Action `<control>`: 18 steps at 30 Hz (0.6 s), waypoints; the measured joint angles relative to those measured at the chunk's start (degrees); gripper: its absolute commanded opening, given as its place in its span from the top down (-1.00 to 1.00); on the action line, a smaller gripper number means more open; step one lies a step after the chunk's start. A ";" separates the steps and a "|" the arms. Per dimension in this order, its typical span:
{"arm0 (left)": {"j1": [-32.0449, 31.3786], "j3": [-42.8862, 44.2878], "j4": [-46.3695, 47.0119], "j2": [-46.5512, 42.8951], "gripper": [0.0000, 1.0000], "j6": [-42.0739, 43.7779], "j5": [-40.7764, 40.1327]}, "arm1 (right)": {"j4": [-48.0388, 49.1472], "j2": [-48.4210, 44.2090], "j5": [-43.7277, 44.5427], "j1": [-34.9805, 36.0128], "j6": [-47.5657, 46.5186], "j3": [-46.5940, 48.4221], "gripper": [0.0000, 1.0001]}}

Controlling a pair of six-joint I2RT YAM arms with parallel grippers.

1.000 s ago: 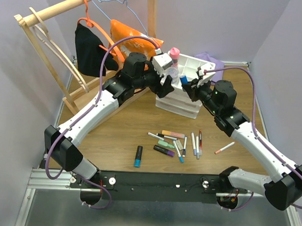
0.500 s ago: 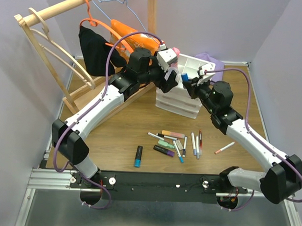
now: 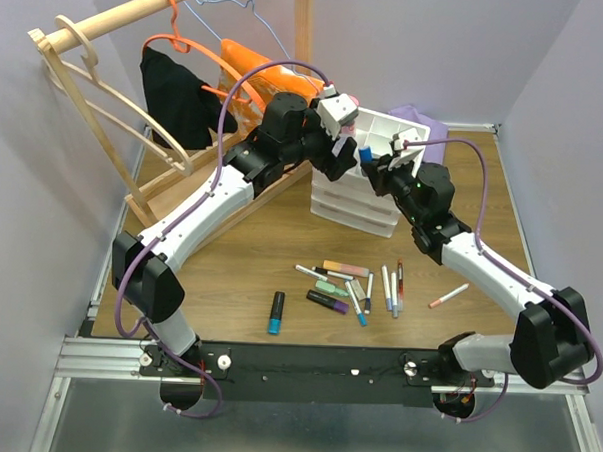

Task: Sort the stationery into containers
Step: Place the stationery in the storage box.

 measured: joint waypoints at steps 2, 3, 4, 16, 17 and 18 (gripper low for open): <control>0.00 0.00 0.02 0.04 -0.83 0.02 -0.31 | 0.20 0.15 0.02 0.00 0.00 -0.15 0.25; 0.00 0.00 0.02 0.04 -0.82 0.04 -0.37 | 0.22 0.17 0.02 -0.02 0.02 -0.15 0.18; 0.00 0.00 0.07 0.04 -0.83 0.04 -0.42 | 0.26 0.20 0.04 -0.02 0.17 -0.15 0.14; 0.00 0.00 0.22 0.04 -0.84 0.02 -0.55 | 0.35 0.63 0.42 -0.02 0.48 -0.39 -0.01; 0.00 0.00 0.22 0.04 -0.84 0.02 -0.55 | 0.35 0.63 0.44 -0.02 0.46 -0.39 -0.03; 0.00 0.00 0.22 0.04 -0.84 0.02 -0.55 | 0.24 0.63 0.44 -0.02 0.48 -0.39 -0.04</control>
